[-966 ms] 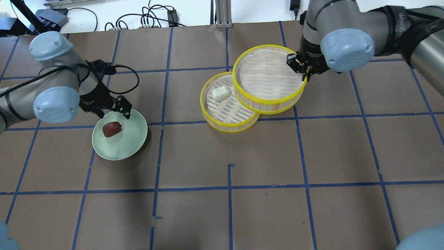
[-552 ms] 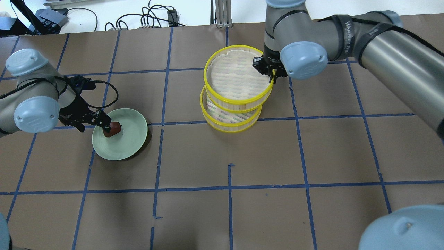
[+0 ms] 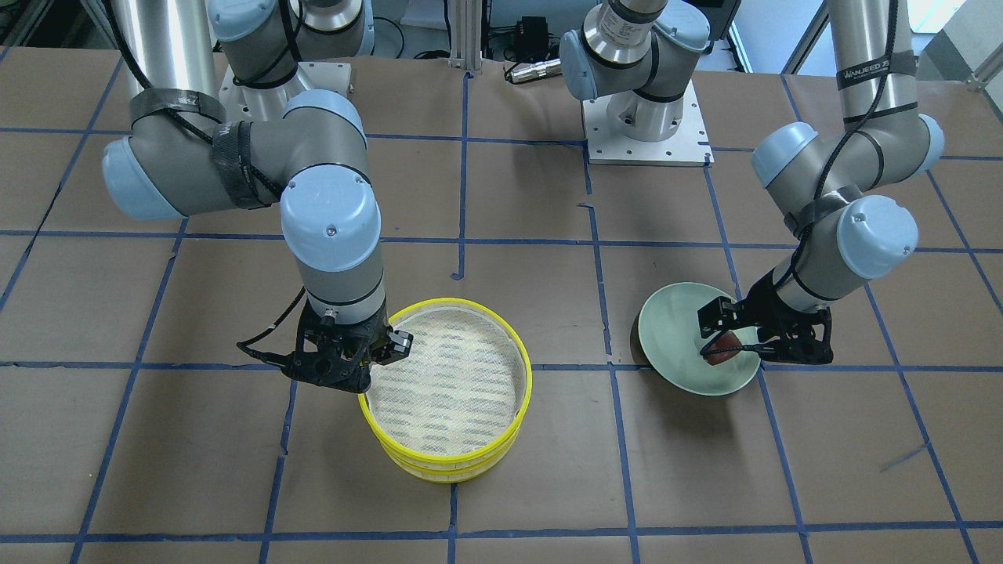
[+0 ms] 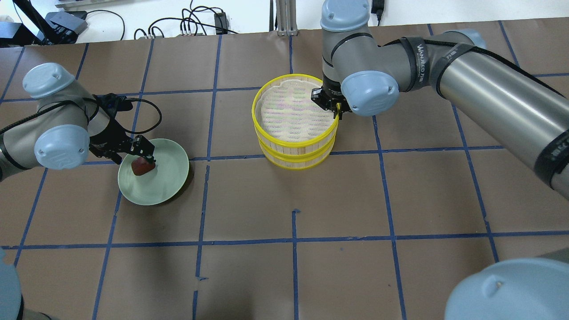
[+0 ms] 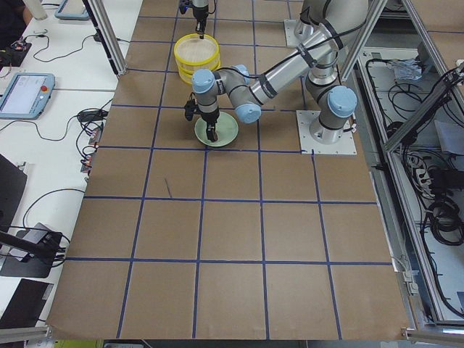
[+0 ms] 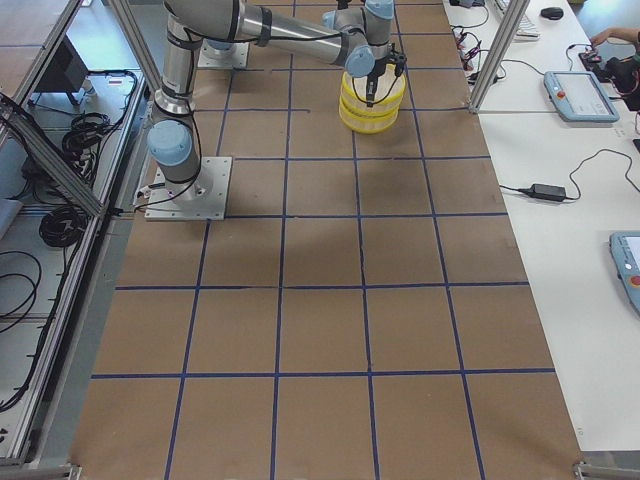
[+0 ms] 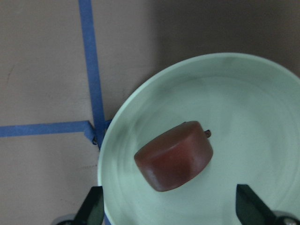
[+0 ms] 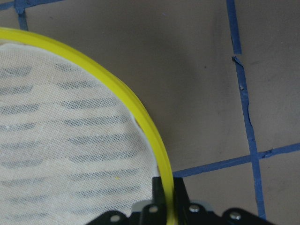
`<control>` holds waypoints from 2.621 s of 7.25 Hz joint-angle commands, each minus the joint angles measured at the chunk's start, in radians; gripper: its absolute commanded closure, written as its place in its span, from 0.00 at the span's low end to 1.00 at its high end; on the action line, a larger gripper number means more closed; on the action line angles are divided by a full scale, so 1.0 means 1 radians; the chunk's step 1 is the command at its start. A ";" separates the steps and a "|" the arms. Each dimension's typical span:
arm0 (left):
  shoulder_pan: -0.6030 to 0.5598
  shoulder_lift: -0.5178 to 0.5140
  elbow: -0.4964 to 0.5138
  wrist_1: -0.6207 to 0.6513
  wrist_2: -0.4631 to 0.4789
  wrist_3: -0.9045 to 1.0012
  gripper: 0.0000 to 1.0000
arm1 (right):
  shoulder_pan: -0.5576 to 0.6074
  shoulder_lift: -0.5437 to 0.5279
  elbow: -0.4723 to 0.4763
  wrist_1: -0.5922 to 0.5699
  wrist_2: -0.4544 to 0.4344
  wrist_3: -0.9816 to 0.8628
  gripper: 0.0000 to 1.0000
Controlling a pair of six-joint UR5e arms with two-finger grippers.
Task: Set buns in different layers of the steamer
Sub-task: 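Grasp the brown bun on the green plate with the left gripper, then carry the brown bun to the steamer with the left while the right withdraws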
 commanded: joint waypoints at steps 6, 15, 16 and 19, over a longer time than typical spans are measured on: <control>-0.080 -0.017 0.019 0.057 0.008 -0.053 0.98 | 0.002 0.024 -0.004 -0.010 -0.008 0.014 0.91; -0.398 0.137 0.347 -0.224 -0.173 -0.263 0.98 | -0.272 -0.311 -0.046 0.319 0.108 -0.228 0.00; -0.451 0.071 0.348 -0.076 -0.226 -0.284 0.96 | -0.283 -0.359 -0.135 0.493 0.119 -0.271 0.00; -0.585 -0.029 0.349 0.106 -0.245 -0.522 0.40 | -0.273 -0.437 -0.165 0.691 0.103 -0.445 0.00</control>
